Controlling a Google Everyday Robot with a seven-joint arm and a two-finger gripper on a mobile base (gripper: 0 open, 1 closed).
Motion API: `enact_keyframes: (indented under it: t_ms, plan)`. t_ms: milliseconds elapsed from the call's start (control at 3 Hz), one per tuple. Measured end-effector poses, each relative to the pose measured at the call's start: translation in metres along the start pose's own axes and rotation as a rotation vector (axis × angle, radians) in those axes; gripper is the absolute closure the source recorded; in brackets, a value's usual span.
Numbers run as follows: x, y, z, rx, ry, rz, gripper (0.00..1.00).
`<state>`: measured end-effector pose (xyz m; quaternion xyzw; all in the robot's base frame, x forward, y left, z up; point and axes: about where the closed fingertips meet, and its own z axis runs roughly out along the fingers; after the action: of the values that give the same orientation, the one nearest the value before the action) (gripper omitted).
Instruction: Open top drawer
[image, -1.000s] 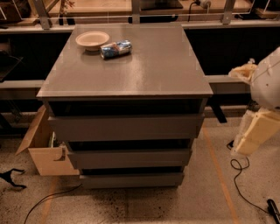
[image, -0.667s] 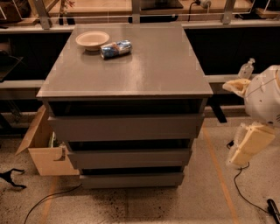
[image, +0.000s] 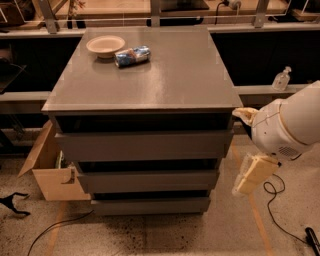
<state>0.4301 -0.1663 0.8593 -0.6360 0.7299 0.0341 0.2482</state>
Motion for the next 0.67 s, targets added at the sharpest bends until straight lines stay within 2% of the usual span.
enact_keyframes:
  t_ms: [333,667]
  plan:
    - [-0.005,0.001,0.014,-0.011,-0.019,-0.020,0.00]
    - [-0.013,0.006,0.049,-0.044,0.004,-0.069,0.00]
